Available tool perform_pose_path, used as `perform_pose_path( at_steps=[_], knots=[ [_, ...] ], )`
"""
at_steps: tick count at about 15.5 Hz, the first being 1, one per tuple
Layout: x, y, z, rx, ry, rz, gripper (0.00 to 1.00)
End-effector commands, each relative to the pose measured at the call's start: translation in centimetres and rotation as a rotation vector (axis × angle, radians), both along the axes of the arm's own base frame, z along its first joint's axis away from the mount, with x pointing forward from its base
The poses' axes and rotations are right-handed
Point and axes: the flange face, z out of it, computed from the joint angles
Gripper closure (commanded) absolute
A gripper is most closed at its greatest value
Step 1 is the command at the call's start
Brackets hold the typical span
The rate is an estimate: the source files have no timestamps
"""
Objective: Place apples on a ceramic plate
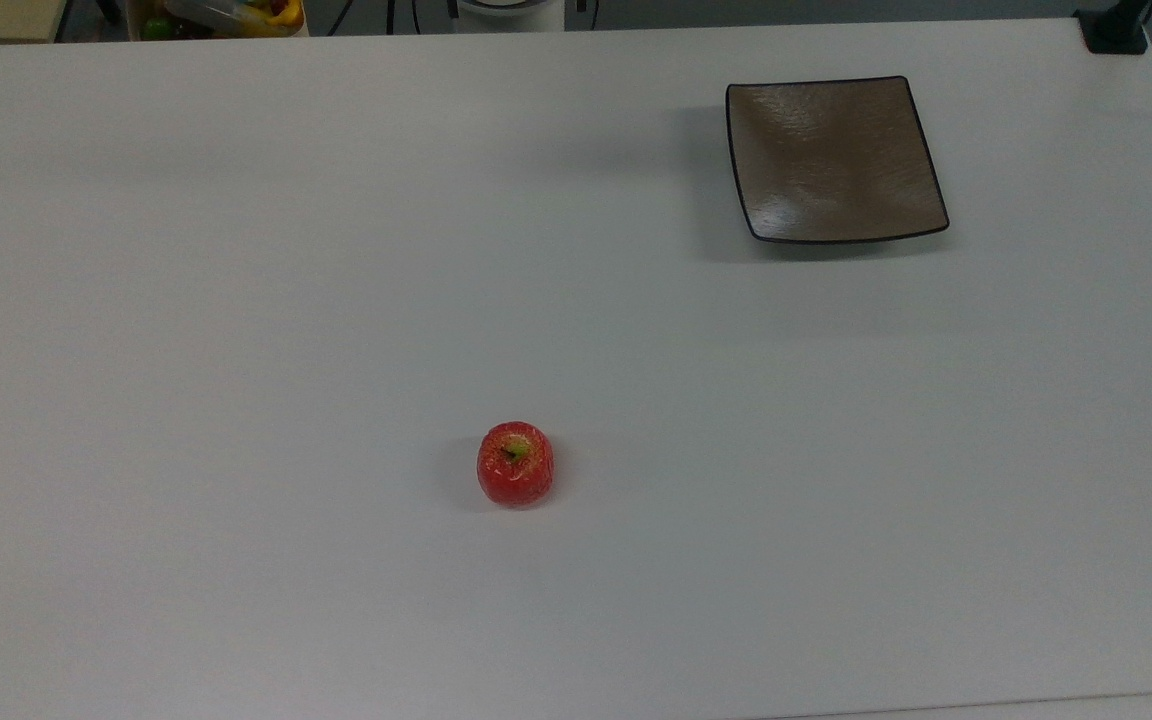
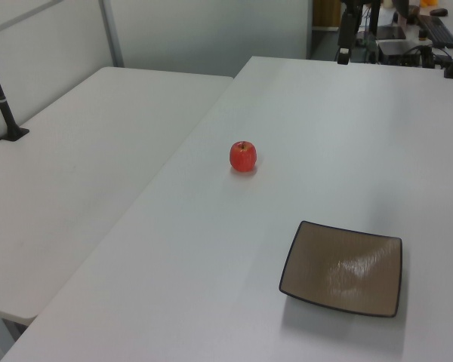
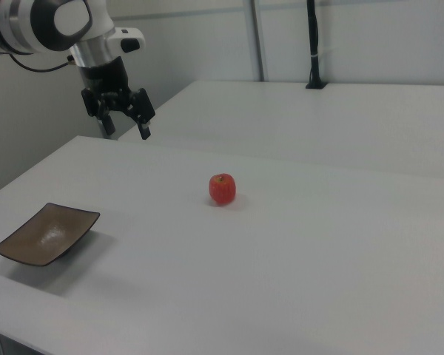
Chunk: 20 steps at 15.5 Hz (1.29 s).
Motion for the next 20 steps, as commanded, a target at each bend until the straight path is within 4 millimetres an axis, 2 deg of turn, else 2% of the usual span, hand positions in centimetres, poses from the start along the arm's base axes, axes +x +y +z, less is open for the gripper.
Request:
perform_pose_path(
  at_steps=[1,4,9,11,12,18,20],
  knots=[
    [-0.2,0.8,-0.8,0.024,-0.004,0.016,0.00],
    [1.2,1.4,-2.9,0.012,0.014,0.026,0.00],
    [3.8,1.6,-2.0,0.037,-0.125,0.020,0.00],
    [5.6,1.7,-3.1,0.041,-0.143,0.015,0.00],
    [6.6,1.5,-2.9,0.049,-0.182,0.008,0.00],
    [12.7,1.3,-7.1,0.069,-0.288,-0.012,0.00],
    [15.0,1.2,-10.0,0.055,-0.318,-0.010,0.00]
  ],
)
